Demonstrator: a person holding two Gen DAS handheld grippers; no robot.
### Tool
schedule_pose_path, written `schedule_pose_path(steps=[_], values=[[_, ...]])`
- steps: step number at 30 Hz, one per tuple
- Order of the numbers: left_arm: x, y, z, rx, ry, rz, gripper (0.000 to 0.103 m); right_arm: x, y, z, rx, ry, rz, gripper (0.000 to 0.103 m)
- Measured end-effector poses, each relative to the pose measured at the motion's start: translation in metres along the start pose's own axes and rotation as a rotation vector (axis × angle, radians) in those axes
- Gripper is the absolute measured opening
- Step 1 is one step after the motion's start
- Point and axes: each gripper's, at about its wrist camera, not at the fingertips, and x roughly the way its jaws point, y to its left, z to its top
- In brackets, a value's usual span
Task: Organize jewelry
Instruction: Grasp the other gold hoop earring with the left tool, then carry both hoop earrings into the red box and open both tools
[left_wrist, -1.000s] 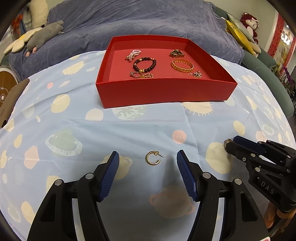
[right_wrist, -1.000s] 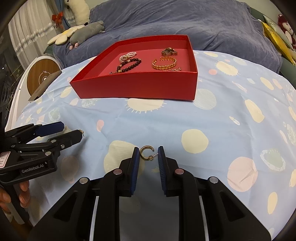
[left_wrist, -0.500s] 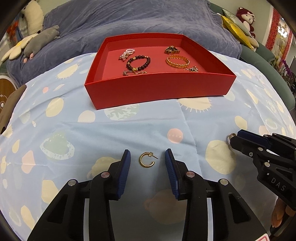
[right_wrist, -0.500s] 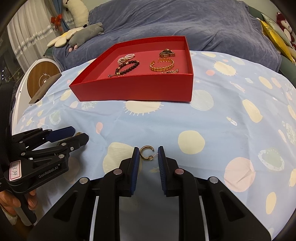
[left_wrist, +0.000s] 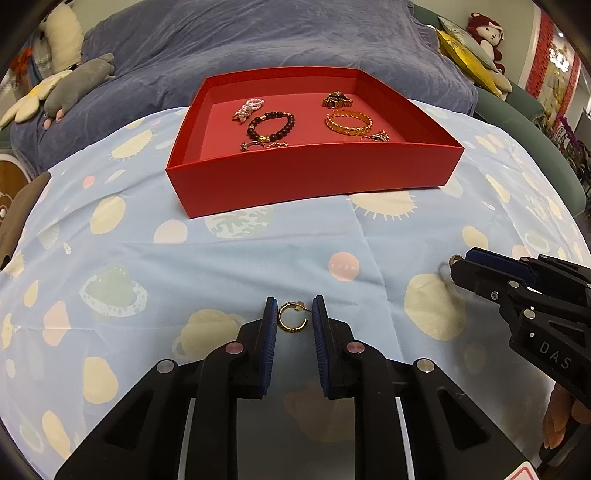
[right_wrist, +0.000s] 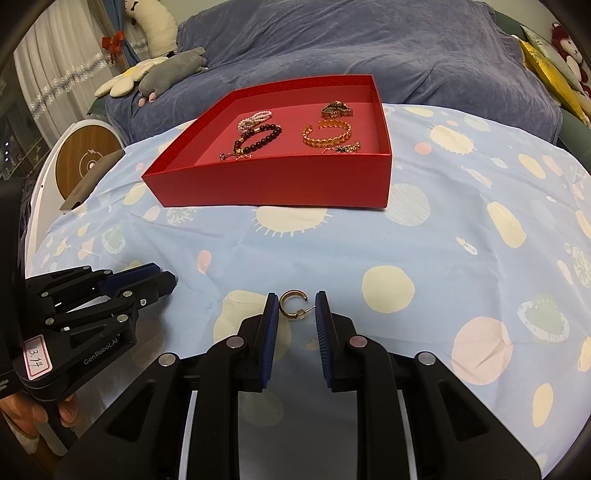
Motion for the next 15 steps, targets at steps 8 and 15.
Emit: schedule_pose_path(steps=[8, 15], values=[[-0.010, 0.004, 0.007, -0.027, -0.025, -0.008, 0.017, -0.009, 0.013, 0.018, 0.011, -0.044, 0.022, 0.020], [-0.025, 0.012, 0.022, -0.067, -0.071, -0.022, 0.017, -0.017, 0.026, 0.033, 0.014, -0.082, 0.043, 0.020]])
